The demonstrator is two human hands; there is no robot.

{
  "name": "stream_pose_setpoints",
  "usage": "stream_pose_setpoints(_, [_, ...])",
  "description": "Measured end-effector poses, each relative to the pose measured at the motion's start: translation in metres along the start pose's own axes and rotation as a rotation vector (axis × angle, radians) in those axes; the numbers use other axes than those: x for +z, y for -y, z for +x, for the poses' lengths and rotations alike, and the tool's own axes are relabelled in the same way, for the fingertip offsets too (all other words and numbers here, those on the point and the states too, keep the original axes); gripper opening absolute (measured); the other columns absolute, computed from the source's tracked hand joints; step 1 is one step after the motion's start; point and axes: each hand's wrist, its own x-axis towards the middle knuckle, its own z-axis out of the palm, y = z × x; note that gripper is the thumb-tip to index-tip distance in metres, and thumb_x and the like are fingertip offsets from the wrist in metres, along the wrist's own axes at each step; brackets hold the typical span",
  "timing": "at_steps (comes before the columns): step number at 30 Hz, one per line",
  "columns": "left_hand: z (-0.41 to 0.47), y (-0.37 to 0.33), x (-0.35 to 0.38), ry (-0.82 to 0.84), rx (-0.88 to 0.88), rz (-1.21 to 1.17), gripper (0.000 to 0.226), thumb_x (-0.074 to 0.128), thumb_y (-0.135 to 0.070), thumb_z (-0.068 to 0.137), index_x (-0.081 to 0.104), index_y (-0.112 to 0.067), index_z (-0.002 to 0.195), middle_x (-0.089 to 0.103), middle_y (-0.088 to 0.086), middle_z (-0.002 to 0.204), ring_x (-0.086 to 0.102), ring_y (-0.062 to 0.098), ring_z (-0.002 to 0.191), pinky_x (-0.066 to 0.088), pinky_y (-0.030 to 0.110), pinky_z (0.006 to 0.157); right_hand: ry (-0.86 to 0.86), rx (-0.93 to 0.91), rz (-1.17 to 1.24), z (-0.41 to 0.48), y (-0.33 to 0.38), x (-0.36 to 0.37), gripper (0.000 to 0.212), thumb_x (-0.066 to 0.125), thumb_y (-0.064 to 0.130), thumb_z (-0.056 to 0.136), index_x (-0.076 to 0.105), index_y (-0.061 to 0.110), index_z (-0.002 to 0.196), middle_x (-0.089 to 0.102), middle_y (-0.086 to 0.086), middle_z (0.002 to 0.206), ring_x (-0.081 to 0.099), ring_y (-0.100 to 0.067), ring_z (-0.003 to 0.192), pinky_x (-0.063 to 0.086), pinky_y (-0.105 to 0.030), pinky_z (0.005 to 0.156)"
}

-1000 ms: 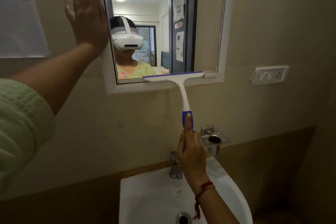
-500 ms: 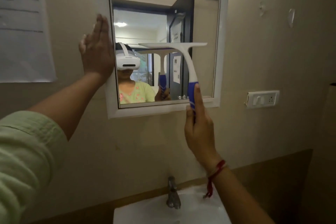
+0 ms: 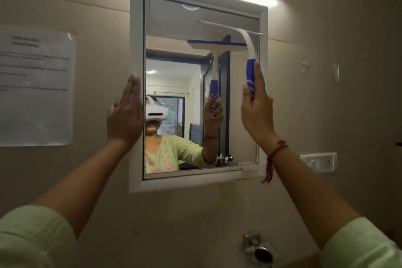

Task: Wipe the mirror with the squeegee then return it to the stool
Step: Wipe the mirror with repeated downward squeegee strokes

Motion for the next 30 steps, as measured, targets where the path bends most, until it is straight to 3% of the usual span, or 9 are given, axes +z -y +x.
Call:
stream_pose_setpoints(6, [-0.001,0.001,0.0,-0.009,0.013,-0.014,0.052,0.035,-0.016,0.093,0.026,-0.017,0.144,0.026,0.005,0.152,0.049,0.039,0.12,0.043,0.055,0.09,-0.003,-0.032,-0.058,0.042,-0.008,0.007,0.053,0.038,0.018,0.098,0.015,0.017,0.145,0.059,-0.019,0.112,0.053,-0.006,0.07,0.043,-0.014,0.065])
stream_pose_setpoints(15, [-0.001,0.001,0.0,0.005,0.012,-0.039,0.051,0.033,-0.018,0.095,0.024,-0.017,0.145,0.023,0.003,0.153,0.046,0.037,0.124,0.042,0.055,0.092,0.01,-0.048,-0.142,0.06,-0.023,0.011,0.054,0.039,0.019,0.098,0.014,0.02,0.146,0.061,-0.016,0.111,0.054,-0.008,0.07,0.038,-0.007,0.063])
stream_pose_setpoints(25, [-0.001,0.001,0.0,0.01,0.013,-0.062,0.052,0.03,-0.02,0.095,0.022,-0.015,0.146,0.022,0.004,0.154,0.045,0.038,0.124,0.044,0.056,0.091,0.015,-0.063,-0.185,0.062,-0.026,0.013,0.056,0.038,0.021,0.098,0.009,0.022,0.146,0.063,-0.015,0.105,0.056,-0.01,0.069,0.048,-0.021,0.071])
stream_pose_setpoints(30, [-0.001,0.002,0.001,0.004,0.025,-0.062,0.051,0.032,-0.018,0.095,0.022,-0.016,0.146,0.021,0.004,0.153,0.045,0.037,0.124,0.046,0.055,0.088,-0.008,-0.052,-0.127,0.065,-0.024,0.019,0.056,0.04,0.019,0.098,0.012,0.021,0.146,0.063,-0.013,0.109,0.055,-0.004,0.066,0.039,-0.002,0.062])
